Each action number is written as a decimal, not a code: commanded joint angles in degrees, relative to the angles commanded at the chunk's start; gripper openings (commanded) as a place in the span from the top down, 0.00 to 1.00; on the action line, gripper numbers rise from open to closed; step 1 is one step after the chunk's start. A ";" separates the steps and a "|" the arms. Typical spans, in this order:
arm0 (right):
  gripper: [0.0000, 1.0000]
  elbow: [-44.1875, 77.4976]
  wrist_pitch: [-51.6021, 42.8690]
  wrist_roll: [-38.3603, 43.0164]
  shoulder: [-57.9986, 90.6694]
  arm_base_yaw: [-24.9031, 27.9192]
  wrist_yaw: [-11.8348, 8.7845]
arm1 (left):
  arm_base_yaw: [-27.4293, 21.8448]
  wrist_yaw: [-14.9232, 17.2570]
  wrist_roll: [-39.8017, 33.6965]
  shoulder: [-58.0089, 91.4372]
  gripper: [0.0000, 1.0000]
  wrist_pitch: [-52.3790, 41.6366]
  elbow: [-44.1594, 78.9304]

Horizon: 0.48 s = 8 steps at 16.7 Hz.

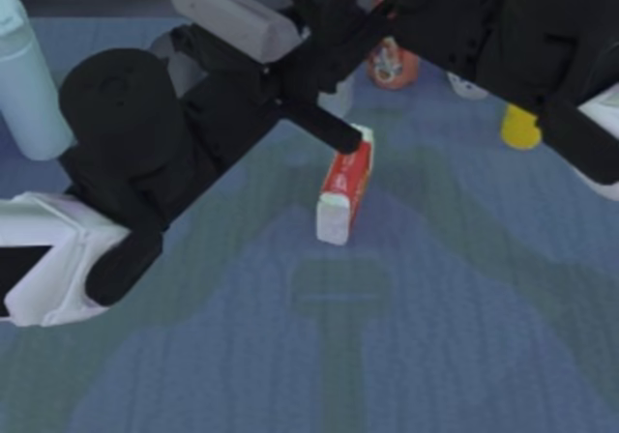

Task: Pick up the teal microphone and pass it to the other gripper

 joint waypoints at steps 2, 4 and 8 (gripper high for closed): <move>0.53 0.00 0.00 0.00 0.00 0.00 0.00 | 0.00 0.00 0.00 0.00 1.00 0.00 0.00; 0.68 0.00 0.00 0.00 0.00 0.00 0.00 | 0.00 0.00 0.00 0.00 1.00 0.00 0.00; 0.98 0.00 0.00 0.00 0.00 0.00 0.00 | 0.00 0.00 0.00 0.00 1.00 0.00 0.00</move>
